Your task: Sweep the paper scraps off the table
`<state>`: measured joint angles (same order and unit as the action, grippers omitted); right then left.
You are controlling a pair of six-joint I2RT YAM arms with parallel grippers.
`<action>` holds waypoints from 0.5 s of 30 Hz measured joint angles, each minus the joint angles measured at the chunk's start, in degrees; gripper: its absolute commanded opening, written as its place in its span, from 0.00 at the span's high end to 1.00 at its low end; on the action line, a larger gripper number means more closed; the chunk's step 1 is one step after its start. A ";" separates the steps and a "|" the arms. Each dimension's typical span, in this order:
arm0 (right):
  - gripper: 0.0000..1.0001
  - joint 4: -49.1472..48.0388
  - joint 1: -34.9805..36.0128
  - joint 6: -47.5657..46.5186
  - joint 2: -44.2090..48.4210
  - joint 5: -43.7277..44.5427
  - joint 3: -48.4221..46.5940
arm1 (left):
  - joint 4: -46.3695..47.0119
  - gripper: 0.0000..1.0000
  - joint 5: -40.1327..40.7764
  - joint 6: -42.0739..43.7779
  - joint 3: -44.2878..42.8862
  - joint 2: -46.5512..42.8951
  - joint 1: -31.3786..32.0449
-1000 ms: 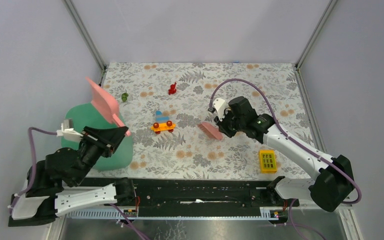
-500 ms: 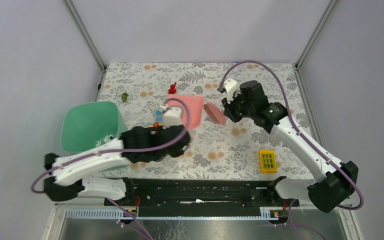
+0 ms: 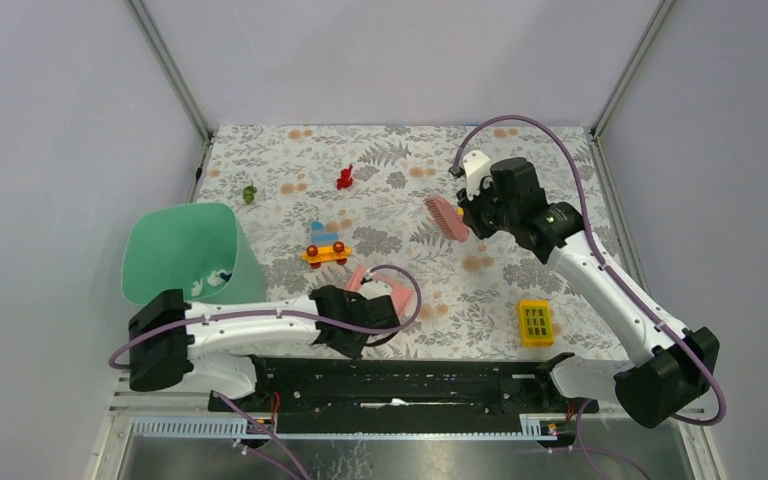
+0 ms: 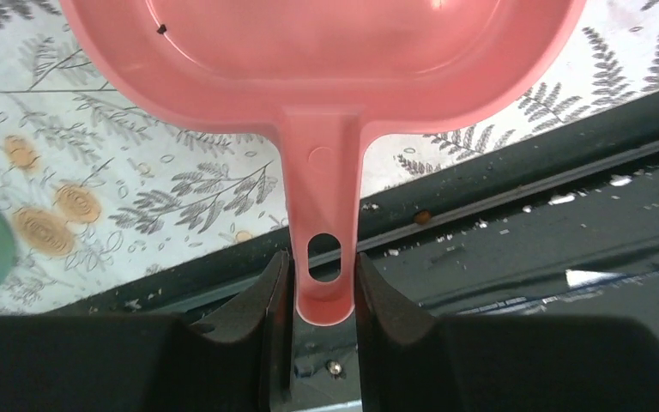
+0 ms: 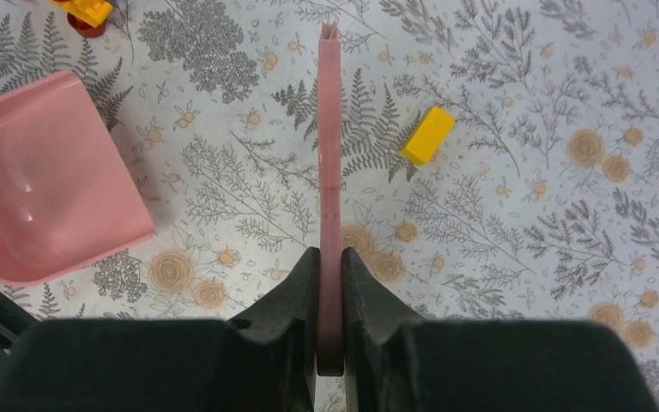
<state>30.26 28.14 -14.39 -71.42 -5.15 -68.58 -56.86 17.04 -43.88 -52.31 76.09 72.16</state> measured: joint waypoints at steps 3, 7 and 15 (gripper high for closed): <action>1.00 0.04 -0.15 0.76 0.24 0.02 1.40 | 4.72 0.94 -0.42 1.07 3.02 2.21 -0.09; 1.00 0.04 -0.15 1.42 0.28 -0.02 2.21 | 10.73 0.47 0.57 1.79 4.26 5.03 -0.22; 1.00 -0.13 -0.15 1.64 1.62 -0.50 3.72 | 24.44 0.46 7.67 -1.42 13.62 -3.82 -0.26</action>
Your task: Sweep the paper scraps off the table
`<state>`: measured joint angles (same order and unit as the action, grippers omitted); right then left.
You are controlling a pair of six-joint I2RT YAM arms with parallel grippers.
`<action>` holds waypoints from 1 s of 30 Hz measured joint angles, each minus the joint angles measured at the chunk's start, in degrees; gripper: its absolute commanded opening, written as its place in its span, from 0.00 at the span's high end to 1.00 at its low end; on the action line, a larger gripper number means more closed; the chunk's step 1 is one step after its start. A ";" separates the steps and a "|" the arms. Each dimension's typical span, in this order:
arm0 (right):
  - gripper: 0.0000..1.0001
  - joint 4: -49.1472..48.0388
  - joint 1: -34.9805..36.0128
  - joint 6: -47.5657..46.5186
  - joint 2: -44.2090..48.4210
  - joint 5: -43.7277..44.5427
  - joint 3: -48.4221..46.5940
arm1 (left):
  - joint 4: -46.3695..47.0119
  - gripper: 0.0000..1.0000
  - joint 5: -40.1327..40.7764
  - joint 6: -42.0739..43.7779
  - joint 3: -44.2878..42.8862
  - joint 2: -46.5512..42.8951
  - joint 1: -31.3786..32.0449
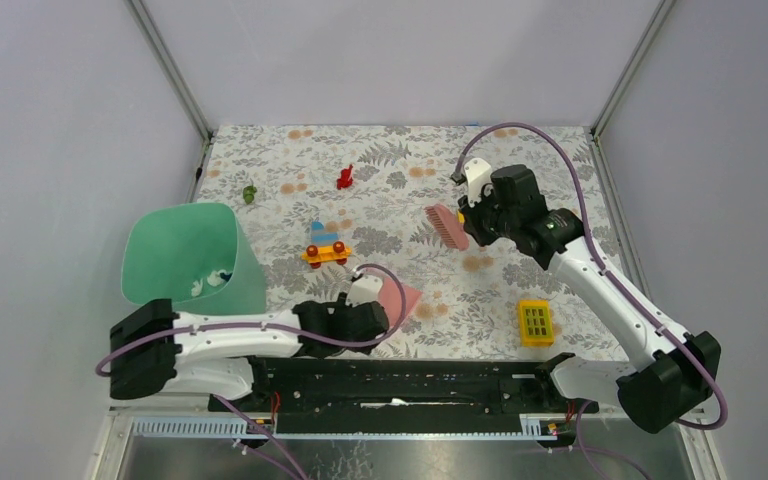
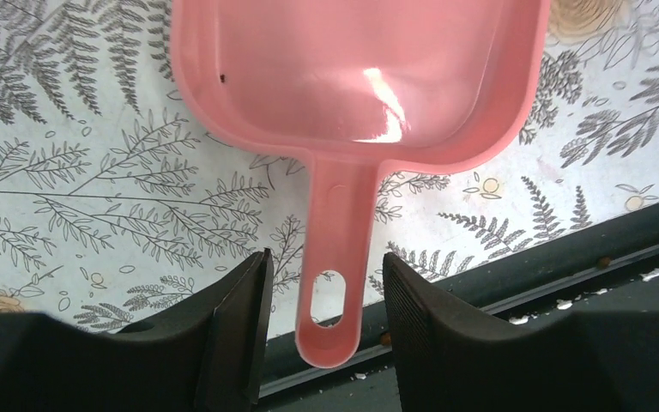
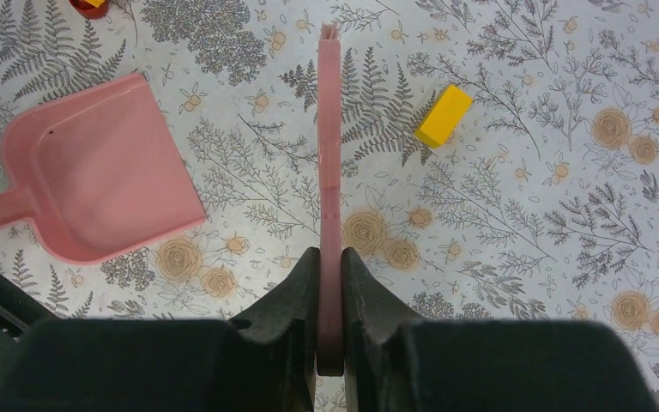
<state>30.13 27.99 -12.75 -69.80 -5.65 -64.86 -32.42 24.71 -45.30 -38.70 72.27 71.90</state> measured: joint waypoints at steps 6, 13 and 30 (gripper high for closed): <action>1.00 -0.02 0.00 -0.02 0.15 -0.04 0.52 | 6.64 0.47 2.23 -0.35 5.84 -8.00 0.11; 1.00 -0.07 0.00 0.00 -0.04 -0.98 0.55 | 10.36 0.47 1.73 -0.17 8.33 -9.60 0.96; 1.00 0.07 0.00 0.13 -3.82 -3.32 -1.73 | 9.07 0.80 2.43 -2.08 7.98 -4.70 2.08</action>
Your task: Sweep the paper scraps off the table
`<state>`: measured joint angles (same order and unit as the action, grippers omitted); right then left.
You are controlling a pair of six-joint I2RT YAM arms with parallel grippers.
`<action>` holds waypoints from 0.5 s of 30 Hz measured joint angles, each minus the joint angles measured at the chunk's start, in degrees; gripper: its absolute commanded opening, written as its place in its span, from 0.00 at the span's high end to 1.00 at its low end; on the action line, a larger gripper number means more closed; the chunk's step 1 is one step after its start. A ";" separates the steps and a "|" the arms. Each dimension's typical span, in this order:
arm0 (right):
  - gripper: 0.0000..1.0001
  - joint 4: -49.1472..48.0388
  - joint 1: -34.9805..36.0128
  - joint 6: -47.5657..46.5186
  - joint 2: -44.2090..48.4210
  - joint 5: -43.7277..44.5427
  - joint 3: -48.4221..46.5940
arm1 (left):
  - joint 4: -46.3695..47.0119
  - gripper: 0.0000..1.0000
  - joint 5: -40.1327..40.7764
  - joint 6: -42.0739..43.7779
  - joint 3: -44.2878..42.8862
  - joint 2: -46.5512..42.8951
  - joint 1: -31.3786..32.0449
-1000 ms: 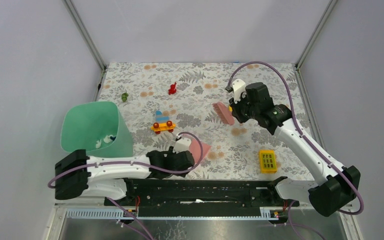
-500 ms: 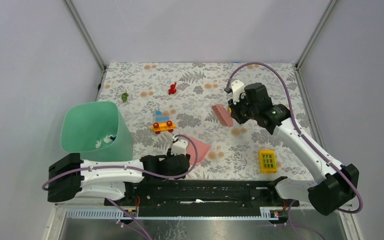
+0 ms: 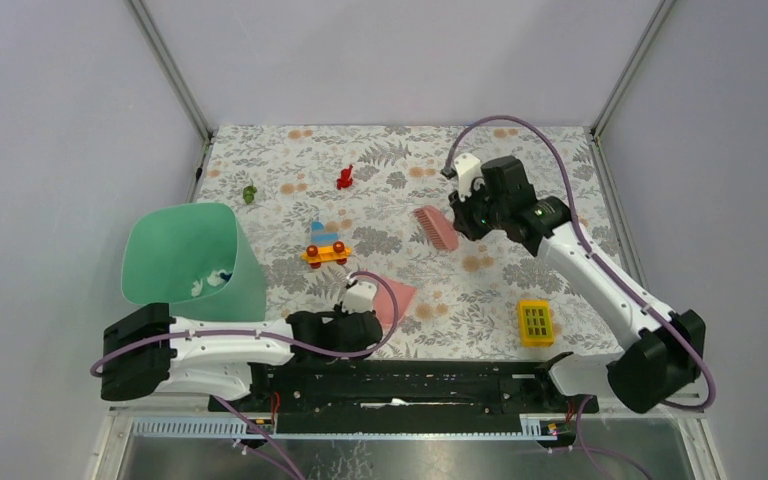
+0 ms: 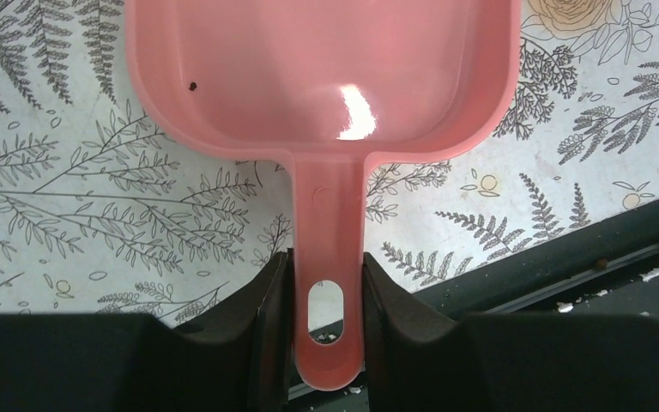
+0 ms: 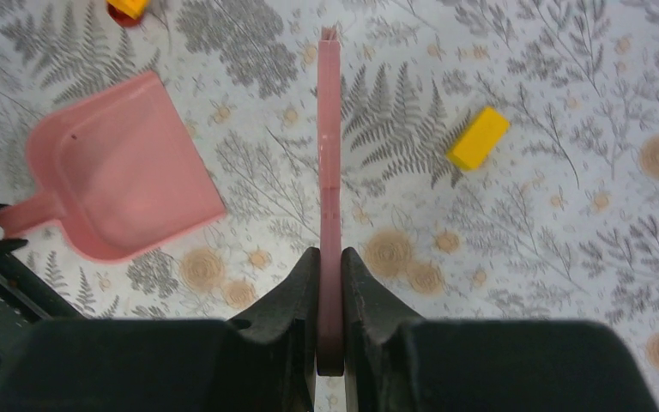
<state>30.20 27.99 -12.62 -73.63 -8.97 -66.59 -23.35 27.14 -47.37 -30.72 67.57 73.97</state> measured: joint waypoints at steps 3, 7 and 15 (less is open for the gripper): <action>1.00 -0.11 -0.02 0.96 -5.05 -2.75 -5.62 | -1.97 0.86 0.07 -1.05 -0.13 -1.68 0.33; 1.00 -1.86 -0.04 4.35 -16.50 -8.28 -19.50 | -5.40 0.91 0.22 -2.95 -0.15 -6.64 0.81; 1.00 -11.02 0.50 18.58 -46.60 -22.45 -50.18 | -12.44 1.00 1.64 -7.56 -1.92 -9.27 1.05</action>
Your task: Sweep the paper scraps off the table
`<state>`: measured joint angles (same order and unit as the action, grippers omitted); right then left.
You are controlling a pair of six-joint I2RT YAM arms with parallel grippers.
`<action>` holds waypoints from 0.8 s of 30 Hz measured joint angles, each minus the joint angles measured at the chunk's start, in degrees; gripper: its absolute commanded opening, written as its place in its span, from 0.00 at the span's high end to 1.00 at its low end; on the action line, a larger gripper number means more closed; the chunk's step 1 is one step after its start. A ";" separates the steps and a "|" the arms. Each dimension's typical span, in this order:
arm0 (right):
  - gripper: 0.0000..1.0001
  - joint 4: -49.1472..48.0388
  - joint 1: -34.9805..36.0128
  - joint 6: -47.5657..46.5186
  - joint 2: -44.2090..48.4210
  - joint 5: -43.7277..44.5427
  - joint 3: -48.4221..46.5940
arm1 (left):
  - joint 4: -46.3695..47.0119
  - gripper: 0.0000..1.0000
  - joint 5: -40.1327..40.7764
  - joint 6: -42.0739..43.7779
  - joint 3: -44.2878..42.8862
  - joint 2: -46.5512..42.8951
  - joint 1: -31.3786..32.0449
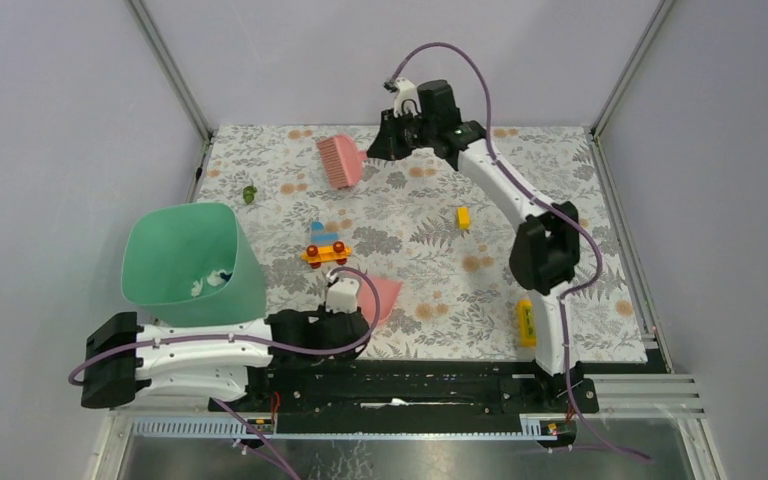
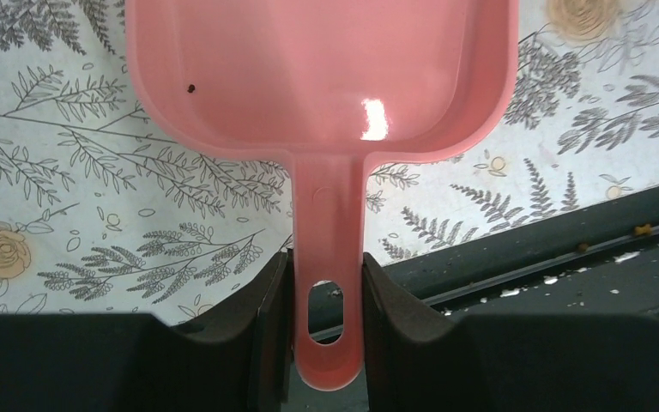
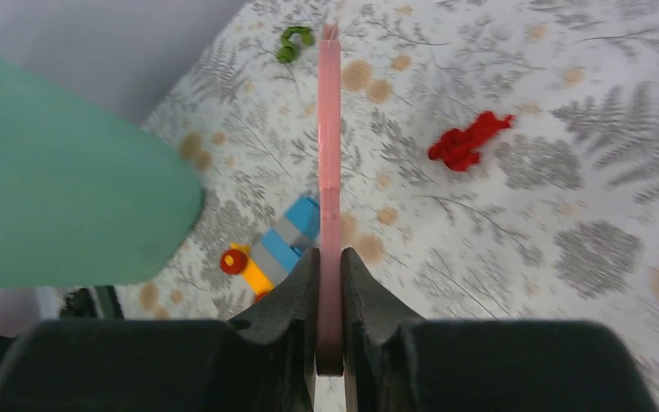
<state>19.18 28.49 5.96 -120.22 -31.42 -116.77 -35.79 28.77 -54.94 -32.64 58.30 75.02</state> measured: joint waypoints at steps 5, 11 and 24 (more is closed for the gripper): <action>1.00 -8.44 0.83 11.43 -9.51 -5.64 -2.71 | -3.63 1.00 -0.39 -2.49 -1.51 4.72 1.66; 1.00 -20.87 2.51 28.81 -20.33 -10.16 -9.55 | -8.37 1.00 -0.44 -5.70 -4.15 8.74 4.61; 1.00 -36.37 7.93 55.58 -37.33 -4.57 -20.15 | -15.65 1.00 0.07 -14.03 -11.74 19.43 12.52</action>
<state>-17.19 36.42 61.54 -157.56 -35.99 -136.92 -51.44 28.84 -68.97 -44.38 77.73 87.55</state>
